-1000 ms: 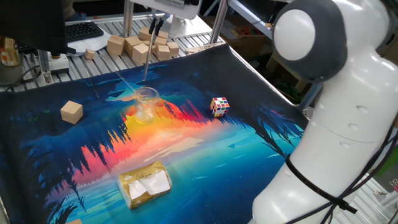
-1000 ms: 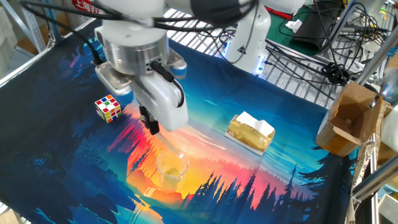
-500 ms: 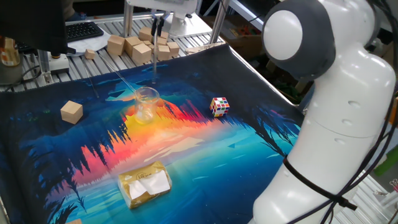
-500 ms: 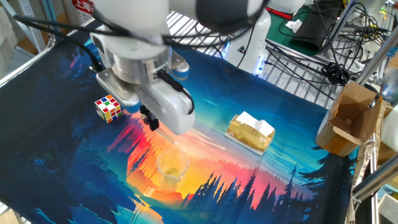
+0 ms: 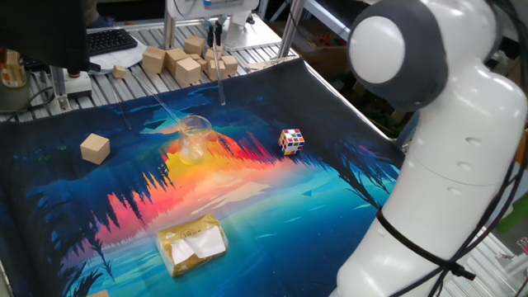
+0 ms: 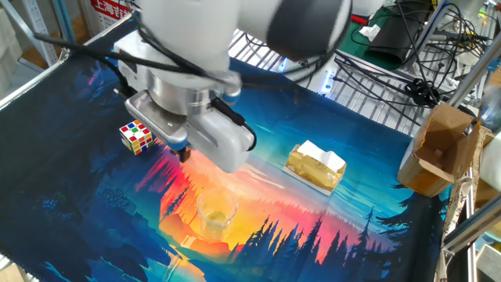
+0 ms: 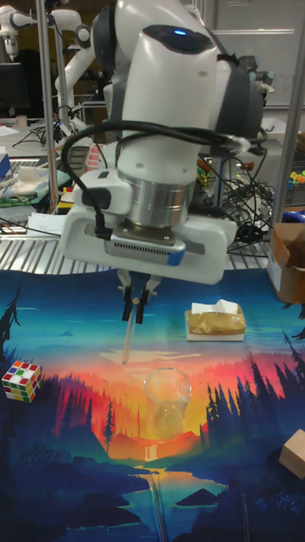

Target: Shake the test tube

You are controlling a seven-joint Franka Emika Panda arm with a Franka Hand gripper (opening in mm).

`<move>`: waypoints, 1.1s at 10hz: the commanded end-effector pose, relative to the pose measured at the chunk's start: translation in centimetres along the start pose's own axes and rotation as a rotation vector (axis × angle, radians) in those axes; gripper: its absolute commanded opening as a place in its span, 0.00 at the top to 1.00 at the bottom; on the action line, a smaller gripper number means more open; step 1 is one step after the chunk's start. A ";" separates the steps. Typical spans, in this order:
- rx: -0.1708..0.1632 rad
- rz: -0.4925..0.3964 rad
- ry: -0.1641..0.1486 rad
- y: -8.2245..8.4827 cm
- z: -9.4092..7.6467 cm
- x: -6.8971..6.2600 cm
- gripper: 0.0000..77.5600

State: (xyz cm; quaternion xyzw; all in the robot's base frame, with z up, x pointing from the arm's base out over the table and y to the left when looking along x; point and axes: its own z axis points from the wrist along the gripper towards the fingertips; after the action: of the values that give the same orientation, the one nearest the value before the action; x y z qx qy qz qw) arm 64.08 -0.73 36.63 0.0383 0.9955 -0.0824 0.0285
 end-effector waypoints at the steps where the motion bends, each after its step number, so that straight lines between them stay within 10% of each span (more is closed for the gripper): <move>1: -0.373 0.269 0.079 2.0 -1.0 0.4 0.99; 3: -0.439 0.362 0.102 4.4 -1.9 1.0 0.99; 4: -0.410 0.380 0.104 6.0 -2.6 1.8 0.99; 11: 0.338 -0.063 0.057 4.5 -1.6 1.3 0.99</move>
State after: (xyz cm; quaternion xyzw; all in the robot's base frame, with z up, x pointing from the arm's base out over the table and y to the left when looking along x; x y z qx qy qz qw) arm 62.83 4.79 37.52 0.1118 0.9926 -0.0477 0.0009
